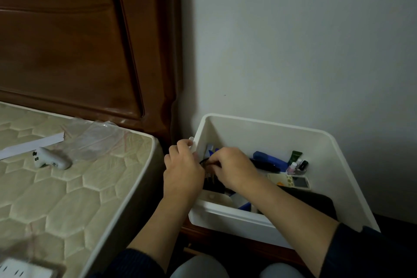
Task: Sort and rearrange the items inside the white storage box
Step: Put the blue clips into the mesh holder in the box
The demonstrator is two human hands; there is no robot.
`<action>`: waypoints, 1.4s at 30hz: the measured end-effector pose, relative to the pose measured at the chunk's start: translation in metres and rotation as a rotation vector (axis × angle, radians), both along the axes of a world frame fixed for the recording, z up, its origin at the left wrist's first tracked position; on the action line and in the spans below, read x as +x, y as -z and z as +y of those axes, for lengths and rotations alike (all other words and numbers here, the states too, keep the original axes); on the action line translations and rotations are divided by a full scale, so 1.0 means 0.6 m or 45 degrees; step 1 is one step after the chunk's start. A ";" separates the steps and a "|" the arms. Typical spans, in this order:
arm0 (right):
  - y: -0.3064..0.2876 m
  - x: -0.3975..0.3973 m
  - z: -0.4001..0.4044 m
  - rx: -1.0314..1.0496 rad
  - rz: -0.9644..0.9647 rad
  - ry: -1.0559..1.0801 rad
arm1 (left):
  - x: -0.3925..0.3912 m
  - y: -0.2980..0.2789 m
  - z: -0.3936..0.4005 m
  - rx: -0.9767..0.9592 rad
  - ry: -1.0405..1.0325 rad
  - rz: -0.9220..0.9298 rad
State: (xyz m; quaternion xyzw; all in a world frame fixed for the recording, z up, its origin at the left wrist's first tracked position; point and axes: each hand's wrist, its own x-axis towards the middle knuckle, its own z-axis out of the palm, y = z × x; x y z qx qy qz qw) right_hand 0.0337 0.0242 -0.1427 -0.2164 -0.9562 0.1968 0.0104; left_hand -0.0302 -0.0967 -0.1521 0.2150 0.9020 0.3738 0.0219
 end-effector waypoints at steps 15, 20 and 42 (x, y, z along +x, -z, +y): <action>0.069 0.008 0.040 -1.091 -0.026 0.565 | 0.004 -0.003 0.000 -0.032 0.006 0.061; 0.039 0.020 0.054 -1.086 0.210 0.781 | 0.006 -0.007 0.000 -0.089 0.011 0.129; 0.052 0.136 0.171 -0.820 0.822 0.952 | -0.039 0.046 0.202 -0.892 0.520 -0.107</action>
